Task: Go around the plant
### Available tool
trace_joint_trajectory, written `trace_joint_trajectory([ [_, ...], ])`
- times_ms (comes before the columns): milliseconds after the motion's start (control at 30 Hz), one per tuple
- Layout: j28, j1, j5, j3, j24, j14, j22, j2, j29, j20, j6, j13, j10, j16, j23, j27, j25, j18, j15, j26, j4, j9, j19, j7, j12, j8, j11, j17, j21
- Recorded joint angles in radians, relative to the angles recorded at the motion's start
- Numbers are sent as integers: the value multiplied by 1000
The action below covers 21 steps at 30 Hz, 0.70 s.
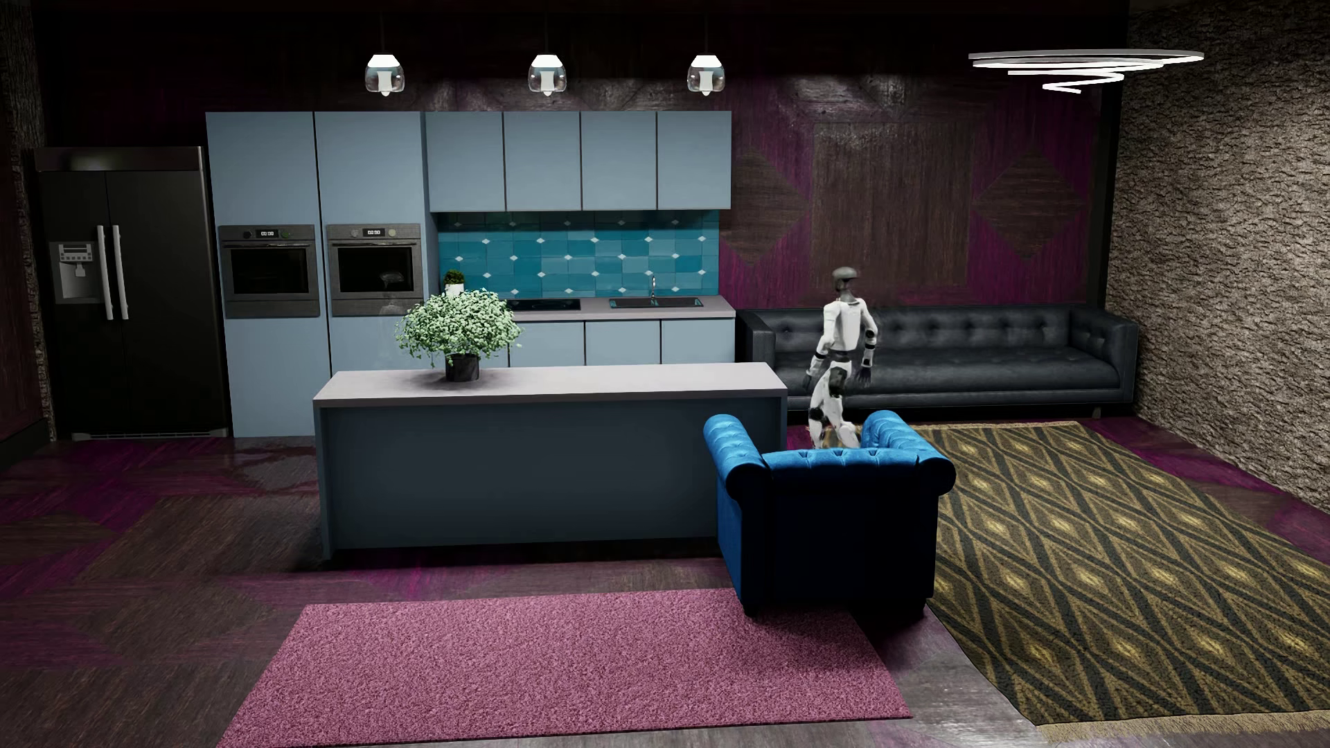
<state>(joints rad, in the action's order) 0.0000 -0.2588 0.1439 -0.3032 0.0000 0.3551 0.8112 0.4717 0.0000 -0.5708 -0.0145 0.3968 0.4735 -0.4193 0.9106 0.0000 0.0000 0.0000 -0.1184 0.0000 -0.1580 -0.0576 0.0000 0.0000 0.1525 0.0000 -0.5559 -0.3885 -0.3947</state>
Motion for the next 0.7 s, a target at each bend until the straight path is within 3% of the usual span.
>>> trace_joint_trajectory([
  [33, 0, -34, -13, -33, 0, -34, -26, 6, 0, 32, 24, 9, 78, 7, 14, 0, 0, 0, 51, 0, 16, -7, 0, 0, 14, 0, -93, -8, -2],
  [67, 0, -4, -36, -46, 0, -178, -43, 23, 0, 84, 56, 15, 229, 16, 33, 0, 0, 0, 73, 0, 39, -4, 0, 0, 14, 0, -199, 0, 30],
  [100, 0, 56, -44, -41, 0, -387, 2, -18, 0, 31, 82, -1, 436, 41, 74, 0, 0, 0, 37, 0, 53, -14, 0, 0, 21, 0, -260, -2, -2],
  [133, 0, 149, -45, -1, 0, -523, 13, -61, 0, 5, 83, -15, 624, 49, 97, 0, 0, 0, -10, 0, 60, -22, 0, 0, 19, 0, -286, 8, -8],
  [167, 0, 252, -40, 44, 0, -572, 24, -128, 0, -34, 82, -26, 732, 58, 103, 0, 0, 0, -41, 0, 76, -30, 0, 0, 17, 0, -271, 21, -14],
  [233, 0, 466, -1, 139, 0, -577, 85, -308, 0, -49, 47, -33, 705, 91, 60, 0, 0, 0, -78, 0, 72, -38, 0, 0, 36, 0, -175, 38, -30],
  [333, 0, 715, 35, 319, 0, -613, 87, -567, 0, -83, -8, -23, 337, 77, -92, 0, 0, 0, -179, 0, 83, -29, 0, 0, 120, 0, -36, 21, -46],
  [367, 0, 777, 34, 377, 0, -532, 89, -638, 0, -79, -7, -32, 205, 66, -136, 0, 0, 0, -206, 0, 99, -26, 0, 0, 145, 0, -12, 4, -38],
  [433, 0, 856, 35, 499, 0, -228, 127, -738, 0, -77, -13, -73, 36, 51, -169, 0, 0, 0, -234, 0, 160, -16, 0, 0, 197, 0, -3, -33, -55],
  [467, 0, 873, 48, 551, 0, -181, 146, -785, 0, -85, -27, -94, 26, 37, -162, 0, 0, 0, -207, 0, 196, -20, 0, 0, 226, 0, -10, -38, -57],
  [500, 0, 916, 70, 577, 0, -370, 179, -820, 0, -86, -48, -106, 69, 34, -146, 0, 0, 0, -138, 0, 206, -11, 0, 0, 253, 0, -24, -37, -48],
  [533, 0, 972, 97, 568, 0, -598, 208, -825, 0, -118, -79, -105, 170, 32, -133, 0, 0, 0, -17, 0, 178, -1, 0, 0, 265, 0, -71, -29, -22],
  [567, 0, 985, 123, 543, 0, -649, 242, -784, 0, -156, -121, -99, 251, 33, -104, 0, 0, 0, 143, 0, 118, 6, 0, 0, 256, 0, -173, -13, -10],
  [600, 0, 943, 105, 507, 0, -605, 256, -722, 0, -180, -123, -91, 297, 33, -66, 0, 0, 0, 257, 0, 76, 1, 0, 0, 240, 0, -324, -5, -14],
  [633, 0, 892, 94, 473, 0, -567, 240, -613, 0, -157, -128, -94, 318, 33, -45, 0, 0, 0, 256, 0, 25, -3, 0, 0, 227, 0, -504, -3, -39],
  [700, 0, 682, 48, 383, 0, -485, 198, -424, 0, -107, -116, -91, 255, 45, -27, 0, 0, 0, 21, 0, -63, -39, 0, 0, 176, 0, -761, 4, -67],
])
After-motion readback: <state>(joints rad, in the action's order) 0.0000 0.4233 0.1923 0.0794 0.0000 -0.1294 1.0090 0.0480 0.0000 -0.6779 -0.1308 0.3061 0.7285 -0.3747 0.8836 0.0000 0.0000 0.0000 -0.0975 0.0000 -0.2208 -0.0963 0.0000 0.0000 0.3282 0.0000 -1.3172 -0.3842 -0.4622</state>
